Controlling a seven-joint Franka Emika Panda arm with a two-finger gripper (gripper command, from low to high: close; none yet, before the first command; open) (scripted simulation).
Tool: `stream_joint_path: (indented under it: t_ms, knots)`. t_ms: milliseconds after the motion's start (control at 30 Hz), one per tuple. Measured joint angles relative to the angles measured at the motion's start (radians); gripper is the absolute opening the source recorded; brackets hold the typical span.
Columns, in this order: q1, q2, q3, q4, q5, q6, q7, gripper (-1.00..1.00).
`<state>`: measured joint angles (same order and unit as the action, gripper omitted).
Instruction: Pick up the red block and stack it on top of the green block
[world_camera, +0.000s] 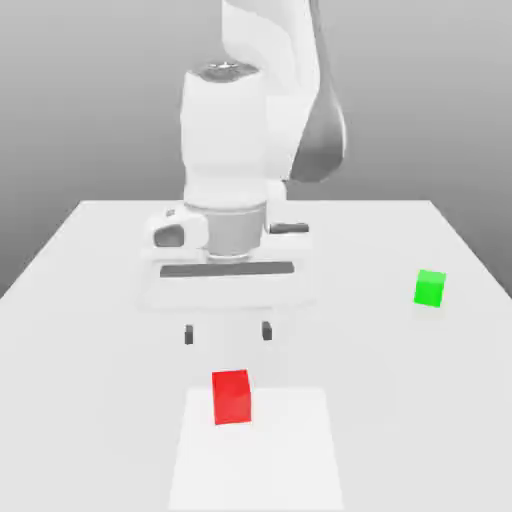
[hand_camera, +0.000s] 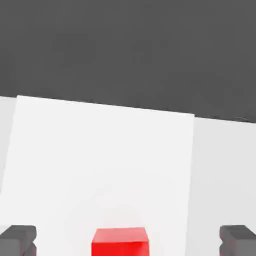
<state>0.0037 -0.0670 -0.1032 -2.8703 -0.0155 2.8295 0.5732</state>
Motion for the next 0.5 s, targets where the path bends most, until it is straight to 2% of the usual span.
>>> stream_joint_path:
  t_ms: [200,233,500]
  knots:
    - [-0.036,0.235,0.055,0.013,0.082,0.195,-0.067,0.0]
    - [-0.046,0.259,0.066,0.016,0.088,0.216,-0.071,-1.0]
    - [-0.044,0.236,0.061,0.013,0.074,0.196,-0.061,-1.0]
